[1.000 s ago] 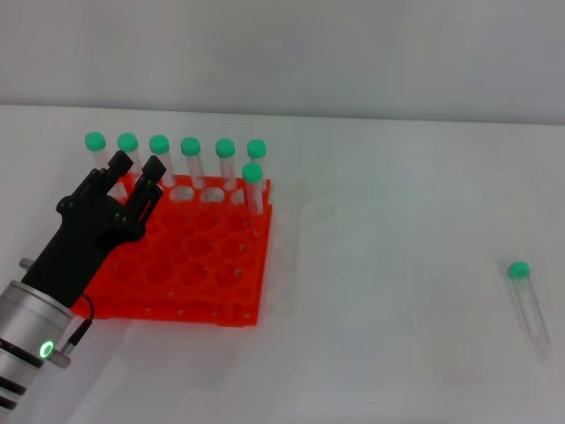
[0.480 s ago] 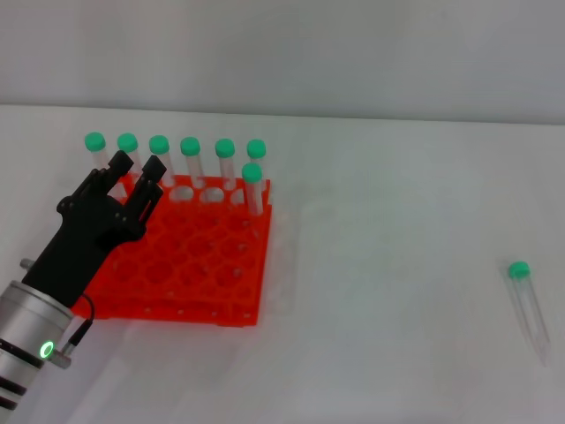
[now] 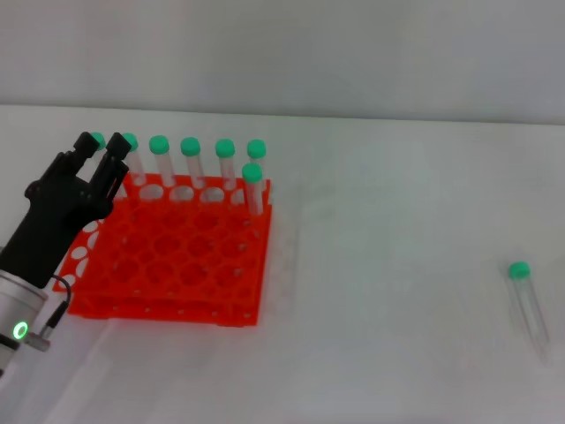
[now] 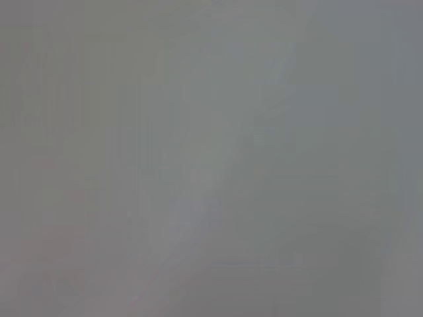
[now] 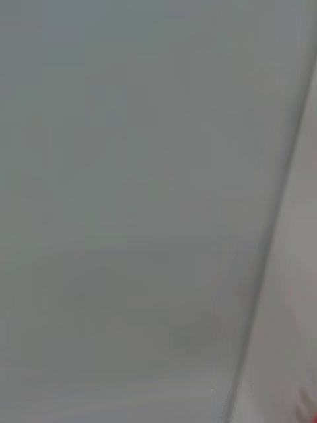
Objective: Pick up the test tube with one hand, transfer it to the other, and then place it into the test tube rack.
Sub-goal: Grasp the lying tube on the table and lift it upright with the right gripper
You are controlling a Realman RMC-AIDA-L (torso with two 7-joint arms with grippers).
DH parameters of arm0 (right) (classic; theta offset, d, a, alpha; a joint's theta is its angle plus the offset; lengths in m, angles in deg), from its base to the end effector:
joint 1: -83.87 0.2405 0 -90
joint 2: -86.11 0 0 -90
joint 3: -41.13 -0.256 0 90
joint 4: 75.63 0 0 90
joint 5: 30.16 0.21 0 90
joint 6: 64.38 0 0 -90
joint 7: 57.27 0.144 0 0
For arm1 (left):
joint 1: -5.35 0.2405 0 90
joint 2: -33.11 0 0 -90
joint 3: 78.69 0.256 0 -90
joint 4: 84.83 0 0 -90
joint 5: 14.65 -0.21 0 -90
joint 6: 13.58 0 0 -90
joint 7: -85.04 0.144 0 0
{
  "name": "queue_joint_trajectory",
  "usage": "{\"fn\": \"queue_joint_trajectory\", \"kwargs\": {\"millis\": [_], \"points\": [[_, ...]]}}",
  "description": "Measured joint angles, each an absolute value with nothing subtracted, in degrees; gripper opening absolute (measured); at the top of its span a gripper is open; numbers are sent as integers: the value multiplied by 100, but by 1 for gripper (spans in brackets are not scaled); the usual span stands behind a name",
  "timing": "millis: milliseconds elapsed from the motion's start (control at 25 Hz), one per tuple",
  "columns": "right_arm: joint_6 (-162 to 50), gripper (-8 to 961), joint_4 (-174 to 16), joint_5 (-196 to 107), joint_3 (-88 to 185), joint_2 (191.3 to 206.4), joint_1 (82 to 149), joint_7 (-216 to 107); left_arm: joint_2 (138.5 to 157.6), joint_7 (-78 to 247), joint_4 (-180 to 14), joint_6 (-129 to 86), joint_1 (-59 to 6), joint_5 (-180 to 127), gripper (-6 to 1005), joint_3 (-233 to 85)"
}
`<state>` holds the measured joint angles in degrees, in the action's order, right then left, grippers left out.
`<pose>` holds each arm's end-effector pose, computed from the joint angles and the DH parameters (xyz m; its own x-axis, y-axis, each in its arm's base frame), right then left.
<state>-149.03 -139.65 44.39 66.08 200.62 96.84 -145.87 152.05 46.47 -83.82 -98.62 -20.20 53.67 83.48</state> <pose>0.3426 0.2872 0.1783 0.7371 -0.2683 -0.6203 -0.6650 -0.4511 -0.5952 -0.3089 0.3077 -0.0022 0.3773 -0.0638 0.9239 0.8374 -0.4026 -0.3697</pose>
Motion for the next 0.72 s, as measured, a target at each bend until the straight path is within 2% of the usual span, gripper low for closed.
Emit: {"fn": "queue_joint_trajectory", "kwargs": {"millis": [440,720], "points": [[-15229,797,-17783,1431,9770,20075,9741,-9506,15199,5016,-8898,-9672,-2147,5354,505,8394],[-15545,790,-18447,-159,11672,20078,10041,-7448,15192,5202,-9022,-9710,-2155,5273,504,8407]]}}
